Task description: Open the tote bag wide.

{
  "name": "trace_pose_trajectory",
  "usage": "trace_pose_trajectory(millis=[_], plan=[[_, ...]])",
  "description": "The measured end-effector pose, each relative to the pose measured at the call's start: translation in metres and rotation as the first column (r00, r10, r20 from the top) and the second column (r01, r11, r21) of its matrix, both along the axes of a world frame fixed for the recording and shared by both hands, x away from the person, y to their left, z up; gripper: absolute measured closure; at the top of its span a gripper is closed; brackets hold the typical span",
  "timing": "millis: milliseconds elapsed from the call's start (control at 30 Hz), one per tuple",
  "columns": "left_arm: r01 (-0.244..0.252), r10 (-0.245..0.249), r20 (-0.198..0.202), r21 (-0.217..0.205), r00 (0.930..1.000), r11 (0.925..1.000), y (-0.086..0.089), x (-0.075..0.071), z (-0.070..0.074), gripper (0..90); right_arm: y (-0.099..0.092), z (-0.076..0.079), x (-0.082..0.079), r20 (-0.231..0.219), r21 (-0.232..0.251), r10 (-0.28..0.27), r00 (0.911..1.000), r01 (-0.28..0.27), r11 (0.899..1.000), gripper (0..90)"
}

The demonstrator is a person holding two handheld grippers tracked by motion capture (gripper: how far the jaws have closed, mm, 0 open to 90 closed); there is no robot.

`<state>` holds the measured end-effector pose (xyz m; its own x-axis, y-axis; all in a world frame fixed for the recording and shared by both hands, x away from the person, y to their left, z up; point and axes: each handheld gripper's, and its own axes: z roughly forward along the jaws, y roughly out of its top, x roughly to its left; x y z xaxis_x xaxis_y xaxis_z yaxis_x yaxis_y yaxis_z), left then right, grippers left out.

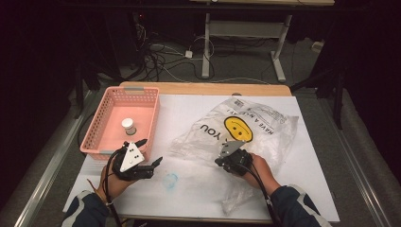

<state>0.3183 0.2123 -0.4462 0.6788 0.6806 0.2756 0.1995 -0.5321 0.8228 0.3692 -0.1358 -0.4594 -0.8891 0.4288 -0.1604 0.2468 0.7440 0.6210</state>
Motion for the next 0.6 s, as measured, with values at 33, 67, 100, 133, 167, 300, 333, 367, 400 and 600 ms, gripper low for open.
trace_pose_trajectory(millis=[33,67,100,133,167,300,333,367,400,600], plan=[[0.001,-0.001,0.001,-0.002,1.0000,1.0000,0.000,0.000,0.000,21.2,0.000,0.000,0.000,0.000,0.000,0.000,1.0000,0.000,1.000,90.0],[0.000,0.000,0.002,-0.003,1.0000,1.0000,0.001,0.000,0.001,21.2,-0.001,0.004,-0.001,0.020,0.013,-0.011,0.9997,0.011,1.000,90.0],[-0.002,0.002,0.001,-0.008,1.0000,1.0000,0.001,0.000,0.001,21.2,-0.003,0.009,-0.002,0.043,0.025,-0.021,0.9989,0.019,0.999,90.0],[-0.002,0.002,-0.004,-0.005,1.0000,1.0000,0.001,0.000,0.001,21.6,-0.007,0.020,-0.005,0.086,0.064,-0.035,0.9957,0.029,0.998,90.0],[-0.006,0.006,-0.007,0.001,1.0000,1.0000,0.001,0.000,0.001,21.6,-0.007,0.020,-0.005,0.086,0.064,-0.035,0.9957,0.029,0.998,90.0],[-0.008,0.008,-0.008,0.000,0.9999,1.0000,0.001,0.001,0.001,21.4,-0.016,0.047,-0.011,0.145,0.158,-0.063,0.9875,0.040,0.987,90.0],[-0.008,0.008,-0.006,-0.002,0.9999,1.0000,0.001,0.001,0.002,21.4,-0.017,0.051,-0.011,0.151,0.171,-0.059,0.9868,0.033,0.985,90.0],[-0.009,0.009,-0.005,0.000,0.9999,1.0000,0.001,0.001,0.002,21.4,-0.019,0.055,-0.012,0.161,0.180,-0.066,0.9848,0.036,0.983,90.0],[-0.010,0.010,-0.004,0.000,0.9999,0.9999,0.001,0.001,0.002,21.4,-0.019,0.055,-0.012,0.161,0.180,-0.066,0.9848,0.036,0.983,90.0],[-0.014,0.014,-0.006,-0.004,0.9999,0.9999,0.002,0.001,0.002,21.3,-0.026,0.070,-0.014,0.192,0.227,-0.092,0.9772,0.047,0.973,90.0]])
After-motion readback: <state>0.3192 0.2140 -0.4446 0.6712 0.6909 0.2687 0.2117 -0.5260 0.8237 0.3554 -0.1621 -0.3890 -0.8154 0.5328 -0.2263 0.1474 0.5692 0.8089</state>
